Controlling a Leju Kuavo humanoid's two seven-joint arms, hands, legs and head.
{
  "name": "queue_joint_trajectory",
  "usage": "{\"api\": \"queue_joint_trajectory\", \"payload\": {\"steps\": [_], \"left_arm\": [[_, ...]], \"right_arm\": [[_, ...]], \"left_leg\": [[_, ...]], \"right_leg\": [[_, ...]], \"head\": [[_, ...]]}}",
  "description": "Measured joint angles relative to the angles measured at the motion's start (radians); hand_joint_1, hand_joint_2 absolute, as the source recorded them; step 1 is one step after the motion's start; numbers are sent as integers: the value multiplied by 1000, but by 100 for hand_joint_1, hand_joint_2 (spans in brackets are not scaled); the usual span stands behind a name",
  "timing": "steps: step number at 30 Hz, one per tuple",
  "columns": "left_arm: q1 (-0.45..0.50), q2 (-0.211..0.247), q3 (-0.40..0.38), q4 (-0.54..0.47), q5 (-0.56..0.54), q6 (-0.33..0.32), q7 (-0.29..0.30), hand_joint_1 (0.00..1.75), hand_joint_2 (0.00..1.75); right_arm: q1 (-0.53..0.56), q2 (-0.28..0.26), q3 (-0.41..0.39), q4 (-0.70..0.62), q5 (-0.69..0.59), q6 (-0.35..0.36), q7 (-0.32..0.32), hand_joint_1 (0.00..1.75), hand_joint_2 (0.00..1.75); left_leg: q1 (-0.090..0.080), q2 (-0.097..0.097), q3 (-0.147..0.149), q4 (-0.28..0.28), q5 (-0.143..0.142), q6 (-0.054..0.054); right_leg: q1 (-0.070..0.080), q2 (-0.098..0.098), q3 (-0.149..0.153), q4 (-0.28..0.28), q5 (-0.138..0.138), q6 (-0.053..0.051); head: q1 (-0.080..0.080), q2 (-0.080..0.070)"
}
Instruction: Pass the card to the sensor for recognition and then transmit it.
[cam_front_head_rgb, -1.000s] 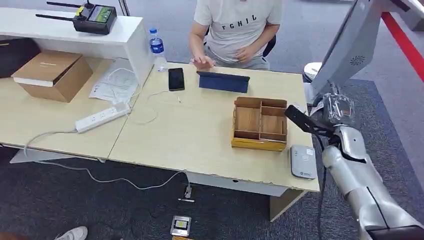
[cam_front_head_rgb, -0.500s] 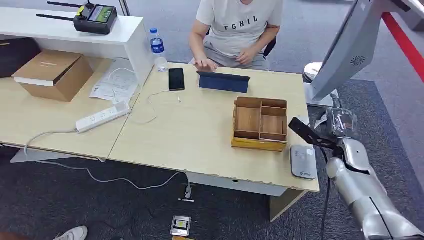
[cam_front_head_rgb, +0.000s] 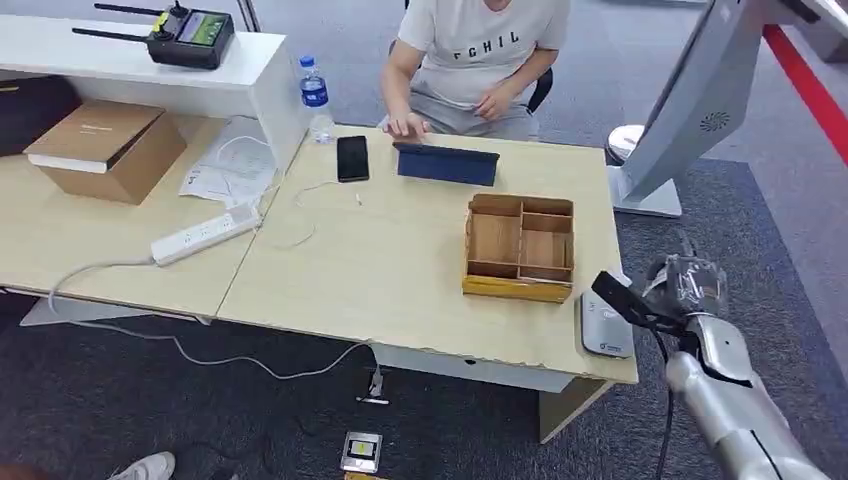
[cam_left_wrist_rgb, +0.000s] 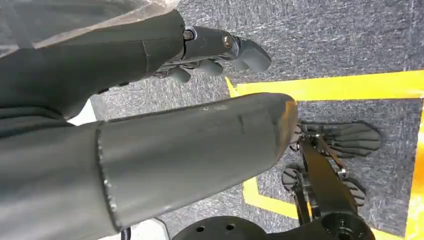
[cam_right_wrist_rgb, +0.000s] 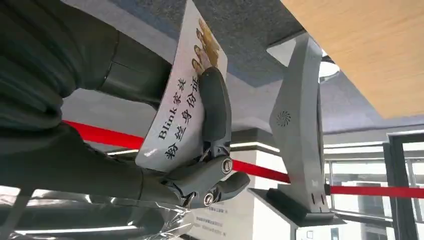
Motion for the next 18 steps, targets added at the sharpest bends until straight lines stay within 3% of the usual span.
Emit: {"api": "queue_joint_trajectory", "payload": {"steps": [10, 18], "left_arm": [[-1, 5, 0, 0, 3, -2, -1, 0, 0], [-1, 5, 0, 0, 13, -1, -10, 0, 0]], "right_arm": [[63, -14, -1, -21, -36, -2, 1, 175, 175], [140, 4, 0, -122, 31, 45, 54, 175, 175]], "left_leg": [[0, 0, 0, 0, 0, 0], [0, 0, 0, 0, 0, 0]], "right_leg": [[0, 0, 0, 0, 0, 0], [0, 0, 0, 0, 0, 0]], "head": [[0, 0], [0, 0]]}}
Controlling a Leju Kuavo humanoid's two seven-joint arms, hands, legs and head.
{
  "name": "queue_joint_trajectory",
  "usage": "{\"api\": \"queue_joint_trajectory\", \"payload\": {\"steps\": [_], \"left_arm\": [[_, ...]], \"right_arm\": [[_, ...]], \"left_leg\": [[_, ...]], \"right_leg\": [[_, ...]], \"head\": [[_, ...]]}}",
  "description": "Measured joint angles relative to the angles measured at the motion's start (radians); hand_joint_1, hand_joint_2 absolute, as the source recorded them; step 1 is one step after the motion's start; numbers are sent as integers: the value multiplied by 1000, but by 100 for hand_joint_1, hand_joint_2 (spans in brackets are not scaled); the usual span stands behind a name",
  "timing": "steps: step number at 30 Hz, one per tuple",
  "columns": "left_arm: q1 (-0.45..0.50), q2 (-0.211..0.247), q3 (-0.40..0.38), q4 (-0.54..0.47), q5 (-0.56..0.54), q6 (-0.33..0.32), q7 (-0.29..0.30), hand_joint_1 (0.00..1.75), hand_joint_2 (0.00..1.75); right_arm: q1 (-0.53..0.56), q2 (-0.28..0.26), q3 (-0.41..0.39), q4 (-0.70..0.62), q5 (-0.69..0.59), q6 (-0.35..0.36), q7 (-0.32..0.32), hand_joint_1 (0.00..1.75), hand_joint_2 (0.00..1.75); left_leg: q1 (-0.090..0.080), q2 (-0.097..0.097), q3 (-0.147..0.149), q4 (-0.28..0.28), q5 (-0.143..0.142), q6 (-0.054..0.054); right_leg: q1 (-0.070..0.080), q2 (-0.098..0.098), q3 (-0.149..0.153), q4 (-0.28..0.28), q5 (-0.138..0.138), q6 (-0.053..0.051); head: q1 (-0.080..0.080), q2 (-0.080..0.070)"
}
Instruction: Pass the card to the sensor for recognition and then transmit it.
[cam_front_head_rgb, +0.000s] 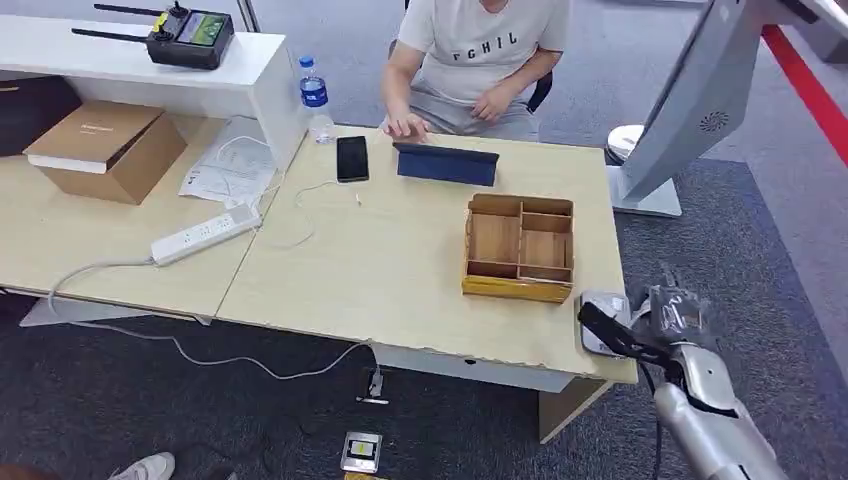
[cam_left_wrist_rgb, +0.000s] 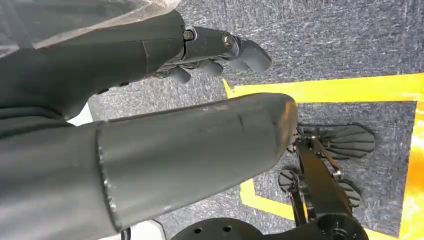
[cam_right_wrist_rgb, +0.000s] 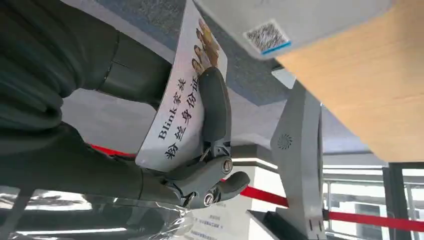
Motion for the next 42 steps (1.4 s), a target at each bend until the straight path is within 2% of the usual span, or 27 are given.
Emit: {"api": "queue_joint_trajectory", "payload": {"steps": [10, 21, 30, 35, 42], "left_arm": [[0, 0, 0, 0, 1, 0, 0, 0, 0], [0, 0, 0, 0, 13, 5, 10, 0, 0], [1, -5, 2, 0, 21, 13, 14, 0, 0], [1, -5, 2, 0, 23, 16, 39, 0, 0], [1, -5, 2, 0, 14, 16, 39, 0, 0]], "right_arm": [[27, 10, -1, -84, 9, 17, -3, 175, 175], [79, 32, 0, -191, 7, 81, 12, 175, 175], [122, 45, 7, -325, -10, 180, 41, 175, 175], [139, 46, 15, -340, -21, 161, 48, 175, 175], [138, 41, 16, -309, -39, 116, 29, 175, 175]], "left_leg": [[0, 0, 0, 0, 0, 0], [0, 0, 0, 0, 0, 0], [0, 0, 0, 0, 0, 0], [0, 0, 0, 0, 0, 0], [0, 0, 0, 0, 0, 0]], "right_leg": [[0, 0, 0, 0, 0, 0], [0, 0, 0, 0, 0, 0], [0, 0, 0, 0, 0, 0], [0, 0, 0, 0, 0, 0], [0, 0, 0, 0, 0, 0]], "head": [[0, 0], [0, 0], [0, 0], [0, 0], [0, 0]]}}
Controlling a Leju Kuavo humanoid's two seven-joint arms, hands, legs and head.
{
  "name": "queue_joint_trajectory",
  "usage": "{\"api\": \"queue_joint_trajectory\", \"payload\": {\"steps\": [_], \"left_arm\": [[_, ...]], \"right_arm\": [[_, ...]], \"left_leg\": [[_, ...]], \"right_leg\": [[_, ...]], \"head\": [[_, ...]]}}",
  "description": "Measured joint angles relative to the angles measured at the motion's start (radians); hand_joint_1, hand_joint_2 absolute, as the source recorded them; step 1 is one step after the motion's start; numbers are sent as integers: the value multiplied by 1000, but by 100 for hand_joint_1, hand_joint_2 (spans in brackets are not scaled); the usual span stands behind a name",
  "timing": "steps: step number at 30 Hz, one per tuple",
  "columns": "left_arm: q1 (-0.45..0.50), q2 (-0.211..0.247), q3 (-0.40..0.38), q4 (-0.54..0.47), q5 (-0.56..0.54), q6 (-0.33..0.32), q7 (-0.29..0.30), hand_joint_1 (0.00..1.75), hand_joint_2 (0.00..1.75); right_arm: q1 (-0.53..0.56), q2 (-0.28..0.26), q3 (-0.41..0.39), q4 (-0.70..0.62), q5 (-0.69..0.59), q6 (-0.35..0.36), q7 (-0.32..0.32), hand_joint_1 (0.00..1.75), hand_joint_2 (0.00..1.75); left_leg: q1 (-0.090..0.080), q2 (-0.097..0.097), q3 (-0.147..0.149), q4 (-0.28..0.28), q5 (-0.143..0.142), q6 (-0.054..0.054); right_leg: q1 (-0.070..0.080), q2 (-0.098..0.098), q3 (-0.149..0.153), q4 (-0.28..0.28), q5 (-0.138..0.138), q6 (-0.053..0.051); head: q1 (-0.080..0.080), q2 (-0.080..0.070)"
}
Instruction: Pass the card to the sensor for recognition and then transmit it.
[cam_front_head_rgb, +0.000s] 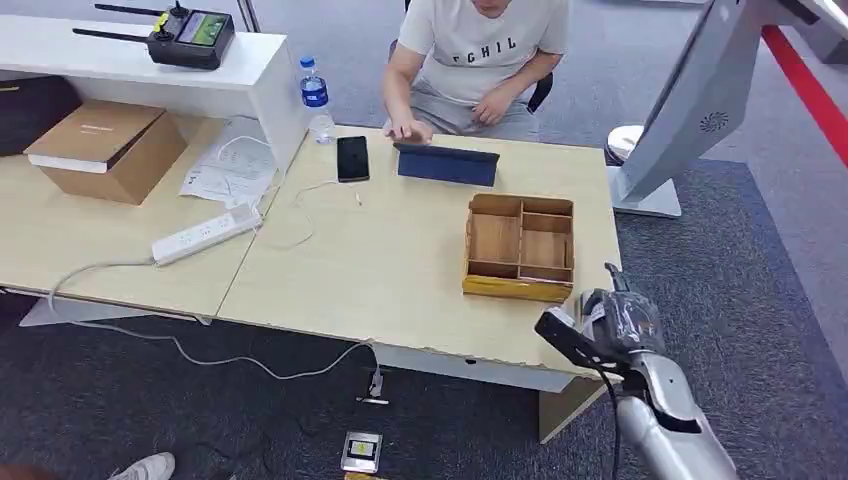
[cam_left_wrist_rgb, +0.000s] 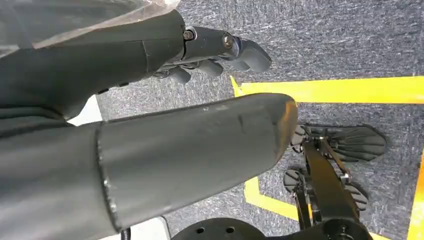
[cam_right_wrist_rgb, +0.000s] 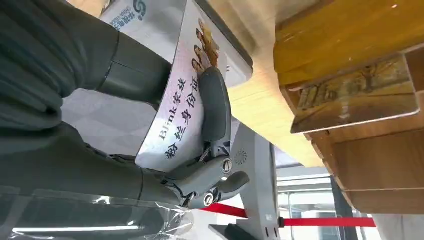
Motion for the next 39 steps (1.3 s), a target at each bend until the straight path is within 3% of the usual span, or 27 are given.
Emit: {"api": "queue_joint_trajectory", "payload": {"steps": [6, 21, 32, 39], "left_arm": [[0, 10, 0, 0, -2, -2, 7, 0, 0], [0, 18, 0, 0, 0, -4, 11, 0, 0], [0, 18, 0, 0, -2, -3, 11, 0, 0], [-1, 15, 0, 0, 3, 2, 18, 0, 0]], "right_arm": [[-35, -16, -8, 58, -6, -48, -27, 175, 175], [-81, -49, -34, 121, -7, -53, -44, 175, 175], [-78, -49, -32, 153, -37, -57, -60, 175, 175], [-33, -15, -32, 194, -62, -110, -79, 175, 175]], "left_leg": [[0, 0, 0, 0, 0, 0], [0, 0, 0, 0, 0, 0], [0, 0, 0, 0, 0, 0], [0, 1, 1, 0, 0, 0]], "right_leg": [[0, 0, 0, 0, 0, 0], [0, 0, 0, 0, 0, 0], [0, 0, 0, 0, 0, 0], [0, 0, 0, 0, 0, 0]], "head": [[0, 0], [0, 0], [0, 0], [0, 0]]}}
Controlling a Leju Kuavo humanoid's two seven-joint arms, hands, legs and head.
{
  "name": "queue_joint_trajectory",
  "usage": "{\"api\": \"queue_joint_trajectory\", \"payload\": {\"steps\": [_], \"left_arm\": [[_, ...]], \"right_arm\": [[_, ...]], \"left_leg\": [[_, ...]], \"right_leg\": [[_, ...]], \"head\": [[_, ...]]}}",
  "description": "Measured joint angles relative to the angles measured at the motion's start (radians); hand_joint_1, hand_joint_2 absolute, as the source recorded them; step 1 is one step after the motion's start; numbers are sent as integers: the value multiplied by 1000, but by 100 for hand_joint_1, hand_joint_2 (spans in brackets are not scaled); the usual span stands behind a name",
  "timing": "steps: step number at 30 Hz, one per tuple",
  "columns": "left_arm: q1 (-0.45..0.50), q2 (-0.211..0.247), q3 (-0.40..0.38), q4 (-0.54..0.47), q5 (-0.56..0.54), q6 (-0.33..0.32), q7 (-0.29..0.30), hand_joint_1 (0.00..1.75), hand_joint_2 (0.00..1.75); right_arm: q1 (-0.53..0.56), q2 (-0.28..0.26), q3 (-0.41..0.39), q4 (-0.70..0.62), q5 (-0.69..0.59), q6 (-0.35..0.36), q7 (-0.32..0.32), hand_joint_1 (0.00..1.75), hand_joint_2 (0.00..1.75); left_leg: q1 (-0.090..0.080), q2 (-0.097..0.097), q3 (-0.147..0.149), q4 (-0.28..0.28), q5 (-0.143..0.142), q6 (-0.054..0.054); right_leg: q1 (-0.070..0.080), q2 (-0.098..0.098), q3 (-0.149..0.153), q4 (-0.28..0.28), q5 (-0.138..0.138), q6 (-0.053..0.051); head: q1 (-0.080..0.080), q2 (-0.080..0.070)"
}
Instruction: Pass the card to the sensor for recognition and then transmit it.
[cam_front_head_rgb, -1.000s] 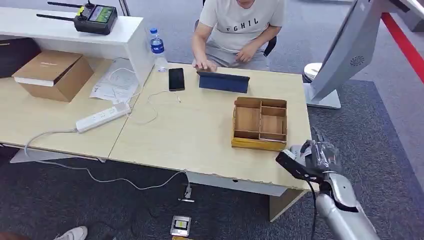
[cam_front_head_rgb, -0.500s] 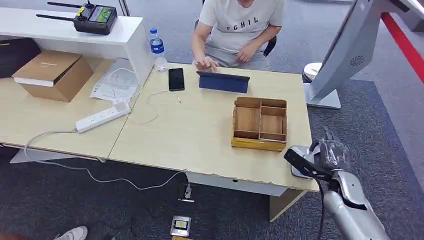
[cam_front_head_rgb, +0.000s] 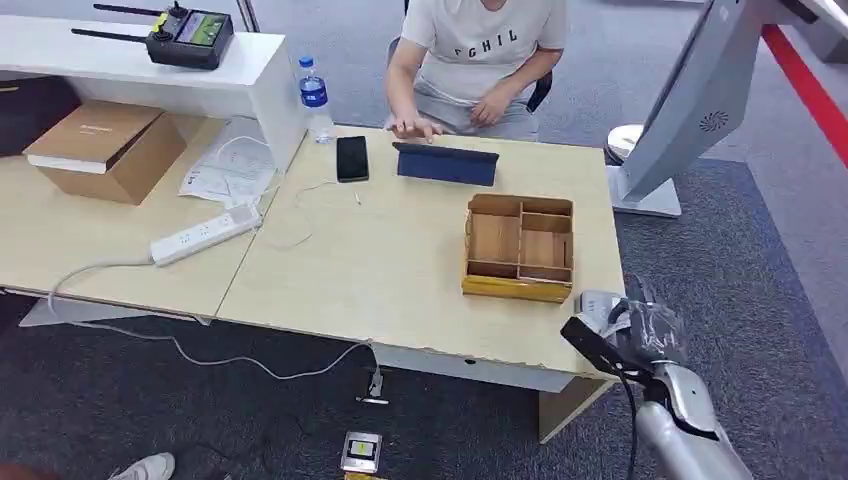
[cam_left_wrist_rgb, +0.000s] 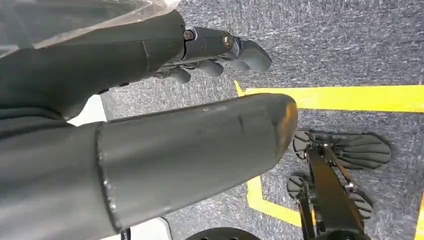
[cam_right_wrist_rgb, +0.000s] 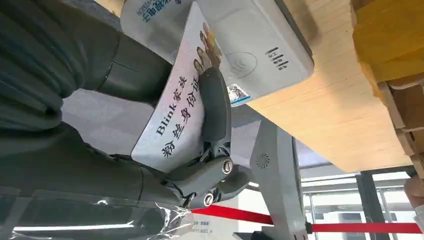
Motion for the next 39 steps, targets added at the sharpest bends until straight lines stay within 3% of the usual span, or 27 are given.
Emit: {"api": "queue_joint_trajectory", "payload": {"steps": [15, 39], "left_arm": [[-1, -12, 0, 0, 8, 1, 6, 0, 0], [0, -13, 0, 0, 7, 1, 2, 0, 0]], "right_arm": [[35, 19, -16, 50, -56, -10, -22, 175, 175], [-1, 14, -19, 48, -44, -18, -32, 175, 175]], "left_leg": [[1, 0, 6, 0, 0, 0], [0, 0, 5, 0, 2, 1]], "right_leg": [[0, 1, 5, -1, 0, -1], [0, 1, 6, -1, 4, -1]], "head": [[0, 0], [0, 0]]}}
